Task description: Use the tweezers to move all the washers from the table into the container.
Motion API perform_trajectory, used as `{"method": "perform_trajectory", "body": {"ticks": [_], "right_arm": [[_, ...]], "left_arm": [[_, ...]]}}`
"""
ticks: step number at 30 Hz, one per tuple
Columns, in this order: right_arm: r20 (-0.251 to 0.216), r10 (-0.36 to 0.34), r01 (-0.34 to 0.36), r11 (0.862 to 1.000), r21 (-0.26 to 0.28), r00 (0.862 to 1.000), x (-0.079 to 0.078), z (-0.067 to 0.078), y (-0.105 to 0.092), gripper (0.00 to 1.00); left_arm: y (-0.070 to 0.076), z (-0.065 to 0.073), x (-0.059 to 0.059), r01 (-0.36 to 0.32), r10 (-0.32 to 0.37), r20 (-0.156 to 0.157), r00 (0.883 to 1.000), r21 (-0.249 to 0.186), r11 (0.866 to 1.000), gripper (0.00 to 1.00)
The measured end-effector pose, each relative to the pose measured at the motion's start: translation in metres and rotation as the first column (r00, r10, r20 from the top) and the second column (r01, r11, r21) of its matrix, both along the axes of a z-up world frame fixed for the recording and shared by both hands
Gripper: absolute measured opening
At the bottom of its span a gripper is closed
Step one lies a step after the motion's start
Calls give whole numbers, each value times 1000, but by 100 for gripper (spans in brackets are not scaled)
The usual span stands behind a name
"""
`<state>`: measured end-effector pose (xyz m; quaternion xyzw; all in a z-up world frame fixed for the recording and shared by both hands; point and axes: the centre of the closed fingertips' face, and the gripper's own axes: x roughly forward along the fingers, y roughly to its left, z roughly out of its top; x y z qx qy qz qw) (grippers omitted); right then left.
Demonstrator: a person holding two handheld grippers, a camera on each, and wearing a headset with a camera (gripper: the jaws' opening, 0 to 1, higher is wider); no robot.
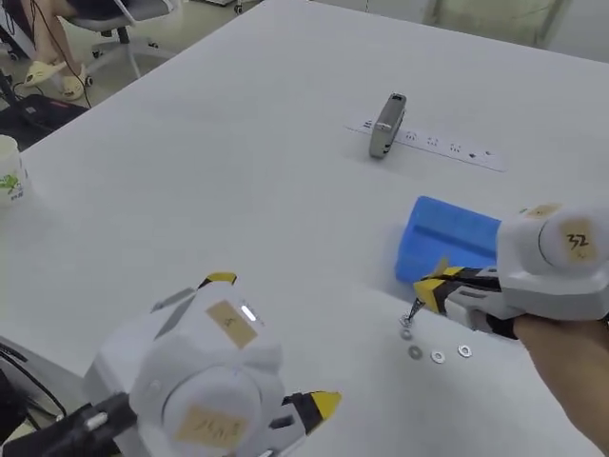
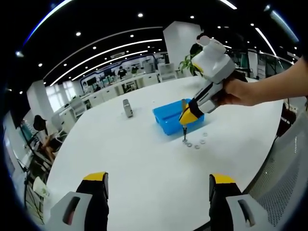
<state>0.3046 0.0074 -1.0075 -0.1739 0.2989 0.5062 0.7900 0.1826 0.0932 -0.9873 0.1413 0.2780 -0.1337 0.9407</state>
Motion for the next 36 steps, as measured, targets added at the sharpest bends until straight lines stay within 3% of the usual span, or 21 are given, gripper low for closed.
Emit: {"method": "perform_trajectory", "body": {"ticks": [9, 23, 31, 36], "right_arm": [[29, 26, -27, 999, 36, 999, 3, 30, 5, 0], [102, 0, -8, 997, 79, 995, 30, 63, 10, 0], [132, -43, 32, 996, 84, 990, 52, 66, 14, 0], [144, -78, 69, 995, 67, 986, 67, 53, 14, 0]], "left_arm": [[-1, -2, 0, 6, -6, -6, 1000, 4, 1000, 89], [-1, -2, 0, 4, -4, -6, 1000, 6, 1000, 89], [0, -2, 0, 3, -3, -8, 1000, 7, 1000, 89], [-2, -4, -1, 14, -14, -15, 1000, 13, 1000, 89]]}}
